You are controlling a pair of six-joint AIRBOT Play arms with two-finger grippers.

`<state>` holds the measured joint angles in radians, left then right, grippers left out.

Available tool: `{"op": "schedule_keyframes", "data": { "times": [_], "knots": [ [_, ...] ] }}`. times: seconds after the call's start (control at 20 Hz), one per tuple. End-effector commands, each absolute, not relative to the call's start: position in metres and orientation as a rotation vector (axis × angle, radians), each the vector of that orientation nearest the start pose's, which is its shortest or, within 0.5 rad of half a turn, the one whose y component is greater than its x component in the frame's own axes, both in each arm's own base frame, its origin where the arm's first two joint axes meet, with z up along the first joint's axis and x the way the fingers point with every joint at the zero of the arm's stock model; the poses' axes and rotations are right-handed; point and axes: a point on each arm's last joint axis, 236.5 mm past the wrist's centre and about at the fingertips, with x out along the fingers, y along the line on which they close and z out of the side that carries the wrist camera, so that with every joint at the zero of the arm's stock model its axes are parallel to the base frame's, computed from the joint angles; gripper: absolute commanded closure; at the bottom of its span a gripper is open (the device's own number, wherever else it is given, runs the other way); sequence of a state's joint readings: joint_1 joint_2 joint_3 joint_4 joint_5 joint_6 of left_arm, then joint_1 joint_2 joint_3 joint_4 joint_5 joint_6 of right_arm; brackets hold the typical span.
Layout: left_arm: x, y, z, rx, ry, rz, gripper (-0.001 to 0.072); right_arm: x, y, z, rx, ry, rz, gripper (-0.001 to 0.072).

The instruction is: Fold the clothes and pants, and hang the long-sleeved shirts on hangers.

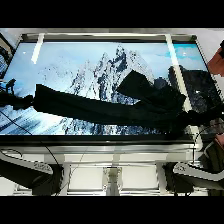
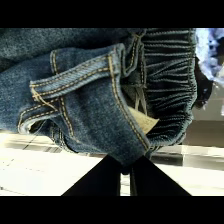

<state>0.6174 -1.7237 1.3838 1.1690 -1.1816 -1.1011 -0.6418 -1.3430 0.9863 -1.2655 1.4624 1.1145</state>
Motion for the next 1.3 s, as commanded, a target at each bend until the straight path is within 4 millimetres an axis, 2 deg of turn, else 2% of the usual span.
{"op": "schedule_keyframes", "data": {
  "times": [0.0, 0.1, 0.15, 0.25, 0.35, 0.45, 0.55, 0.7, 0.8, 0.95, 1.05, 1.15, 1.2, 1.25],
  "knots": [
    [0.346, 0.202, -0.068, -0.488, 1.531, 0.193, 0.0686, 0.246, -0.095, -0.051, 0.514, 1.614, 0.121, 0.0685],
    [0.300, 0.244, -0.034, -0.437, 1.653, 0.451, 0.0686, 0.239, -0.089, -0.048, 0.527, 1.644, 0.143, 0.0685],
    [0.293, 0.258, -0.016, -0.434, 1.628, 0.537, 0.0686, 0.237, -0.088, -0.045, 0.532, 1.653, 0.152, 0.0685],
    [0.292, 0.269, 0.016, -0.432, 1.514, 0.602, 0.0686, 0.235, -0.084, -0.034, 0.540, 1.672, 0.182, 0.0686],
    [0.277, 0.275, 0.032, -0.415, 1.516, 0.645, 0.0687, 0.231, -0.088, -0.015, 0.518, 1.703, 0.200, 0.0686],
    [0.256, 0.274, 0.031, -0.427, 1.588, 0.672, 0.0687, 0.225, -0.102, 0.002, 0.462, 1.741, 0.174, 0.0686],
    [0.237, 0.272, 0.019, -0.400, 1.671, 0.672, 0.0687, 0.224, -0.109, 0.005, 0.449, 1.752, 0.137, 0.0686],
    [0.207, 0.271, -0.004, -0.340, 1.809, 0.672, 0.0686, 0.218, -0.105, -0.015, 0.472, 1.768, 0.125, 0.0686],
    [0.193, 0.272, -0.015, -0.310, 1.879, 0.678, 0.0686, 0.200, -0.106, -0.034, 0.487, 1.831, 0.065, 0.0685],
    [0.190, 0.270, -0.025, -0.310, 1.917, 0.658, 0.0685, 0.159, -0.110, -0.055, 0.493, 1.980, -0.041, 0.0685],
    [0.193, 0.268, -0.027, -0.301, 1.917, 0.615, 0.0682, 0.140, -0.107, -0.066, 0.551, 2.021, -0.089, 0.0685],
    [0.195, 0.269, -0.028, -0.300, 1.909, 0.614, 0.0677, 0.127, -0.104, -0.069, 0.605, 2.045, -0.094, 0.0671],
    [0.195, 0.269, -0.028, -0.300, 1.908, 0.615, 0.0677, 0.124, -0.105, -0.068, 0.624, 2.047, -0.099, 0.0608],
    [0.195, 0.269, -0.027, -0.300, 1.908, 0.615, 0.0677, 0.123, -0.106, -0.066, 0.639, 2.048, -0.102, 0.0499]
  ]
}}
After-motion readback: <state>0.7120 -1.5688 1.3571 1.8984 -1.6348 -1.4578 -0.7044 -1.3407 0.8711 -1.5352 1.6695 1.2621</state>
